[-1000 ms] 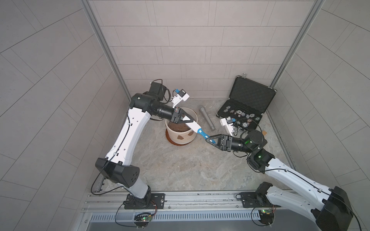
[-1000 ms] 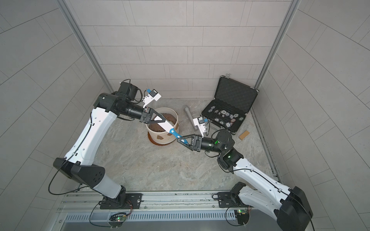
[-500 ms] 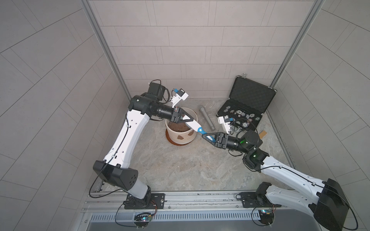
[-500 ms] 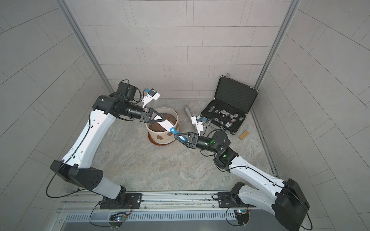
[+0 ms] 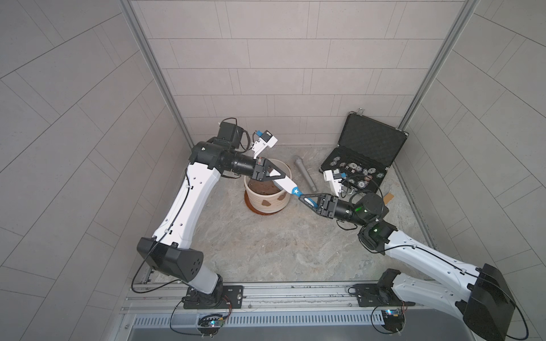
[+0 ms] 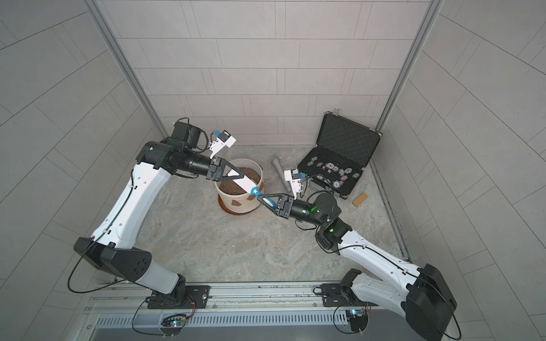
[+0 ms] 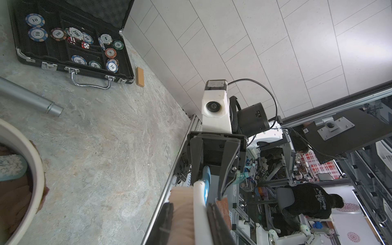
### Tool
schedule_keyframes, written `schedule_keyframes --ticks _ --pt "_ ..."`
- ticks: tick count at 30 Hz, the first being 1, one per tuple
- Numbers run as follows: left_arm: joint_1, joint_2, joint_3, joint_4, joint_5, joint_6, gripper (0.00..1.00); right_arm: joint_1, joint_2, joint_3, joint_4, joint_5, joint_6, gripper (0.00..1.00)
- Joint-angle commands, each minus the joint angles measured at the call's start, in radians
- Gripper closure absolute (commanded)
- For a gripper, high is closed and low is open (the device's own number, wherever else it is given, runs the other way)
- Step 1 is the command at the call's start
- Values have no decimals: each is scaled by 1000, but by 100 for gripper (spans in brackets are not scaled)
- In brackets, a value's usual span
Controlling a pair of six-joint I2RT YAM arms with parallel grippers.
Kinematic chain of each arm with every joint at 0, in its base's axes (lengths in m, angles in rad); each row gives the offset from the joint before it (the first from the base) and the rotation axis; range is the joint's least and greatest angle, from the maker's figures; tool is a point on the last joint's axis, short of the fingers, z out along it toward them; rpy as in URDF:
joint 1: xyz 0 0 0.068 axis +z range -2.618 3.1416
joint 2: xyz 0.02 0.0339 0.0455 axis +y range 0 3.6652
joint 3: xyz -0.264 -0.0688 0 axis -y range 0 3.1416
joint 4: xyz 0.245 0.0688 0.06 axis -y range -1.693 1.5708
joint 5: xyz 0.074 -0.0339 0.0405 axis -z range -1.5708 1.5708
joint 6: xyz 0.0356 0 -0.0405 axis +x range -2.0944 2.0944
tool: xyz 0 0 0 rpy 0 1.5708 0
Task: Scrub the dried mud off the ceramic pot
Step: Adjust the brush.
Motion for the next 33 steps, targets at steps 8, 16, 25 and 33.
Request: schedule_keyframes --ticks 8,16,25,33 --pt "23 -8 1 -67 115 66 100 -7 6 156 -266 -190 -179 64" --pt "23 -15 0 -109 108 123 100 -9 57 262 -402 -250 -268 83" --pt "50 -10 37 -107 3 77 2 -35 107 306 -496 -343 -350 100" --pt "315 0 28 -54 -238 -83 0 -1 186 463 -1177 -170 -1126 100"
